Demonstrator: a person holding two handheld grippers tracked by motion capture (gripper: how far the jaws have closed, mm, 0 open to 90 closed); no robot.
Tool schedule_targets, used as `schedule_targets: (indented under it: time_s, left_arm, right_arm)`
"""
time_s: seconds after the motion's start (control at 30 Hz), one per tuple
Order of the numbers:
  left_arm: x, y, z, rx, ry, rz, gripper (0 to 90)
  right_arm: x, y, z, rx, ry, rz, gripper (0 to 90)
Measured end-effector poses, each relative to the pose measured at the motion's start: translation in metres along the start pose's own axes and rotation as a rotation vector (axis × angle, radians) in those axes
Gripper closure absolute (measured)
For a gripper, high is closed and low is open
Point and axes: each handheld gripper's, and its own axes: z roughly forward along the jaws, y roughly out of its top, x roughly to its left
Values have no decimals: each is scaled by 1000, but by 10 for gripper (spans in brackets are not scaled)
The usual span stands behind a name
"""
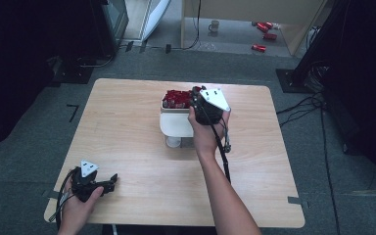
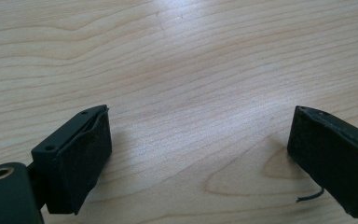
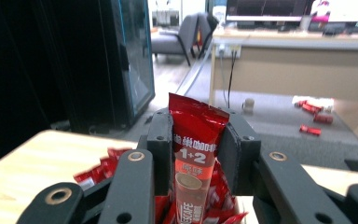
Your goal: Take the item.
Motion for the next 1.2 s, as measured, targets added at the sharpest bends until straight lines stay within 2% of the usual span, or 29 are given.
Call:
schedule_targets:
  time_s: [0.13, 0.17, 0.33, 0.7, 0.77, 0.93, 1.2]
  left_arm:
    - [0, 0, 0, 0, -1, 1, 67]
    - [0, 0, 0, -1, -1, 1, 67]
    - [0, 0, 0, -1, -1, 1, 67]
    - [0, 0, 0, -1, -1, 1, 67]
    - [0, 0, 0, -1, -1, 1, 67]
    - [0, 0, 0, -1, 0, 1, 67]
    - [0, 0, 0, -2, 0, 1, 67]
  right_arm:
    - [1, 8, -10, -40, -1, -9, 687]
    - [1, 14, -17, -63, -3, -26, 686]
    - [0, 20, -26, -91, -14, -55, 688]
    - [-29, 31, -49, -130, -65, -54, 689]
    - [-33, 31, -51, -132, -70, -56, 689]
    - [-51, 25, -61, -124, -98, -51, 689]
    - [-72, 8, -74, -109, -125, -56, 690]
